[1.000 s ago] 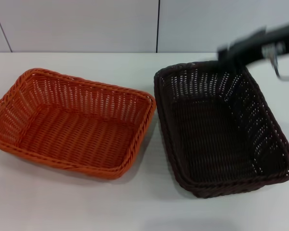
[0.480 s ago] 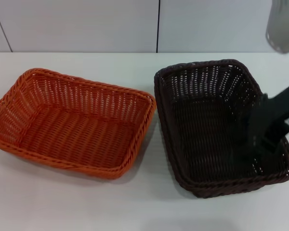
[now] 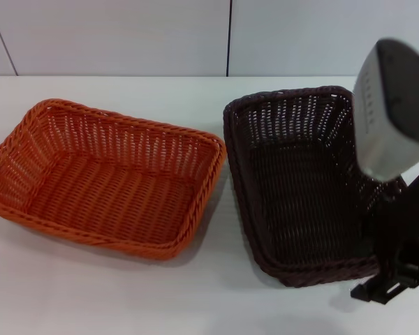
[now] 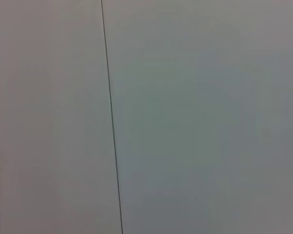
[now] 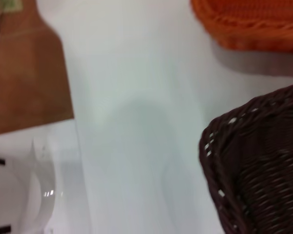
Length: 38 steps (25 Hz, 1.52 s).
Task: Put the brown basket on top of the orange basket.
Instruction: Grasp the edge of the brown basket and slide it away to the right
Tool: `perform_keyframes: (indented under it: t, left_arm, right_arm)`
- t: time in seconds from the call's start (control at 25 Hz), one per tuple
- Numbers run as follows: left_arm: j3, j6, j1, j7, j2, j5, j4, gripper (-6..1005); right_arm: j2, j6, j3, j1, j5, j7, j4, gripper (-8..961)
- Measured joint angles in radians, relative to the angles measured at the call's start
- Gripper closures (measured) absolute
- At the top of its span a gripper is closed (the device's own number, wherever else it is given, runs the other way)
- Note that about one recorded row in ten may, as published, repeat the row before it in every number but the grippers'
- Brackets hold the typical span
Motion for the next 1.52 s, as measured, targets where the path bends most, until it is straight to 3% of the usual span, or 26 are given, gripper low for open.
perform_keyframes:
  t: [0.36, 0.6, 0.92, 1.12, 1.36, 1.52]
  left_arm:
    - [0.008, -0.001, -0.003, 0.0, 0.0, 0.0, 0.0, 214]
    - [0.009, -0.002, -0.002, 0.0, 0.0, 0.008, 0.0, 215]
    - [0.009, -0.002, -0.007, 0.0, 0.001, 0.008, 0.001, 215]
    - [0.009, -0.002, -0.012, 0.001, 0.003, 0.009, 0.002, 215]
    - [0.007, -0.002, -0.016, 0.009, 0.005, 0.008, 0.003, 215]
    - [0.005, -0.002, -0.017, 0.029, 0.005, 0.008, 0.003, 215]
  right_arm:
    - [0.002, 0.119, -0.154, 0.004, -0.117, -0.011, 0.091, 395]
    - [0.002, 0.169, -0.157, 0.004, -0.123, -0.019, 0.107, 436]
    - [0.004, 0.247, -0.175, 0.004, -0.126, -0.035, 0.229, 491]
    - [0.005, 0.275, -0.183, -0.003, -0.128, -0.035, 0.221, 526]
    - [0.005, 0.282, -0.199, -0.013, -0.134, -0.051, 0.148, 701]
    - [0.005, 0.279, -0.241, -0.025, -0.152, -0.059, 0.093, 725]
